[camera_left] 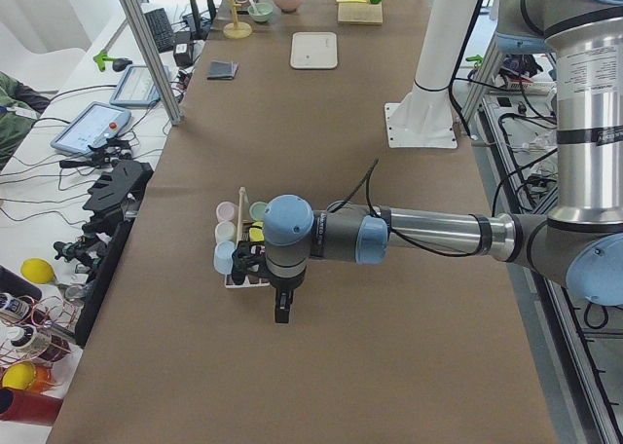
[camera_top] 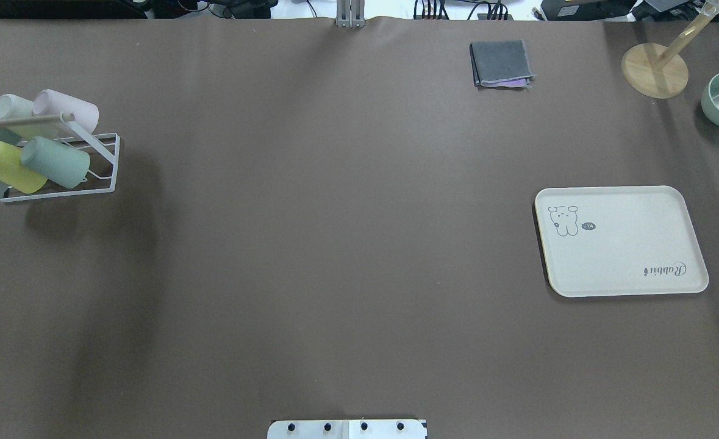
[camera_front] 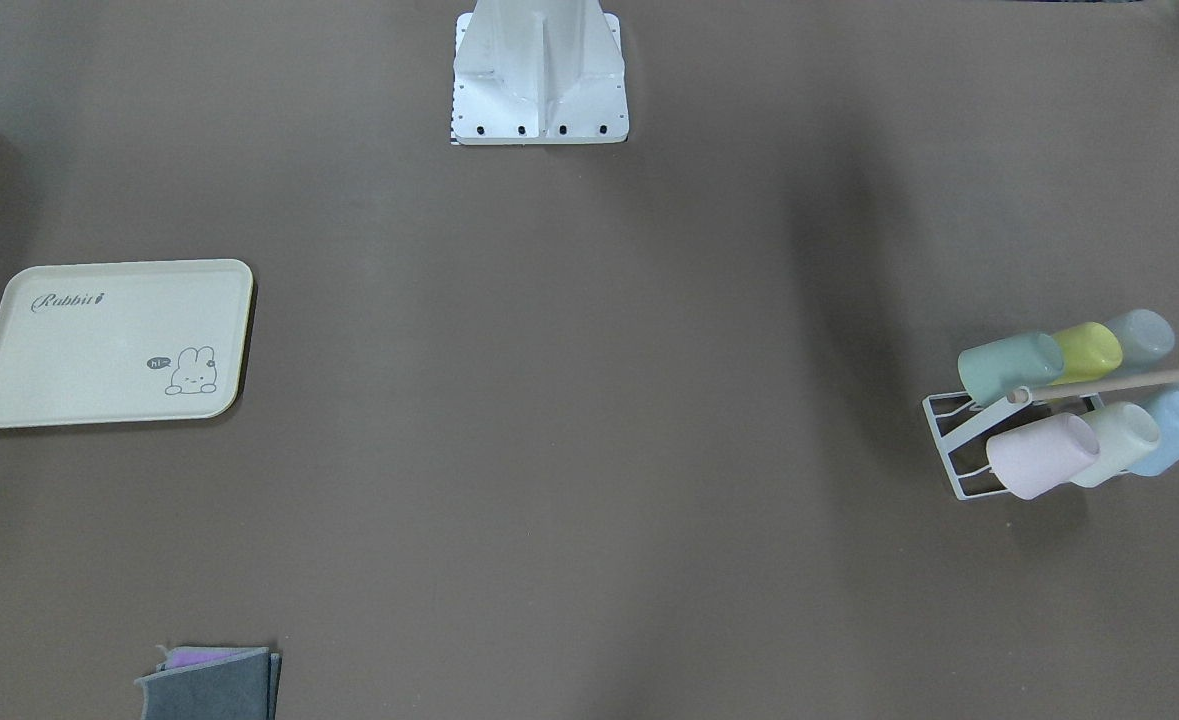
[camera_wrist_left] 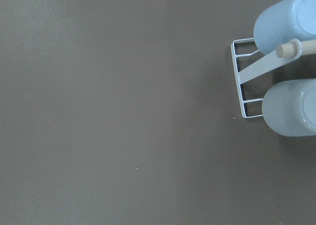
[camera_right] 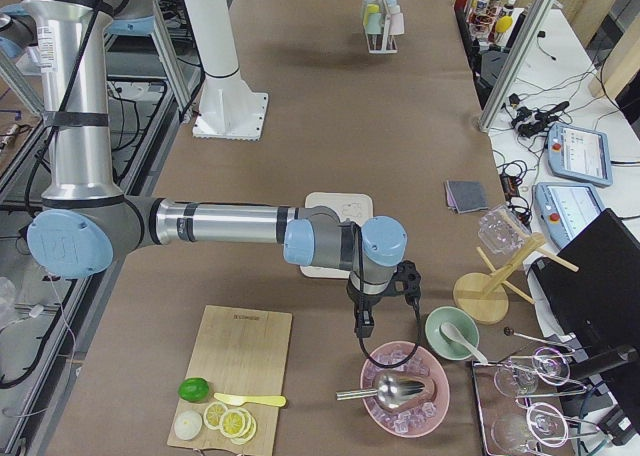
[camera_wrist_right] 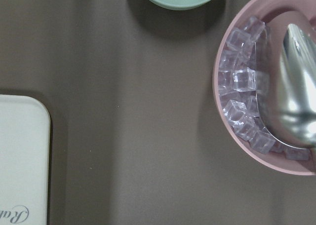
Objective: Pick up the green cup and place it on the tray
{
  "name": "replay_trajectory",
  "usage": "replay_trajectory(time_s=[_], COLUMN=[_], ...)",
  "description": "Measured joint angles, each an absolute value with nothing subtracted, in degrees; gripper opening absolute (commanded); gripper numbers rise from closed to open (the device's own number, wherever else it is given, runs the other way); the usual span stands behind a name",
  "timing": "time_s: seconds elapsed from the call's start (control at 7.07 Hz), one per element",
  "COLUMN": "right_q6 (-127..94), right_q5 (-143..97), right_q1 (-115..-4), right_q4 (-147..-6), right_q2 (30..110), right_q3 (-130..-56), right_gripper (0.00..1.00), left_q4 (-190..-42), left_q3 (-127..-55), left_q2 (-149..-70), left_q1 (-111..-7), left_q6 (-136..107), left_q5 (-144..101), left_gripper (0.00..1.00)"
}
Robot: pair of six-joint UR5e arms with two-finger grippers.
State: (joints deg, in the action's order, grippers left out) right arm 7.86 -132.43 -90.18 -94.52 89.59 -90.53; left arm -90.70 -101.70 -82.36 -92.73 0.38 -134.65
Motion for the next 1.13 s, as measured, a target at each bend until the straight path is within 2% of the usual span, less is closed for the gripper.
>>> replay_trajectory(time_s=[1.13], right_q6=[7.77], right_q5=[-132.36], right_q1=[-90.17], right_q4=[-94.39], right_q2=[89.49], right_q3=[-90.60], right_gripper=[1.00], left_q4=[-92.89], left_q3=[-102.13], left_q2=[-81.28], left_q1=[-92.64], left_q6=[0.22], left_q5=[-134.70], left_gripper=[0.99])
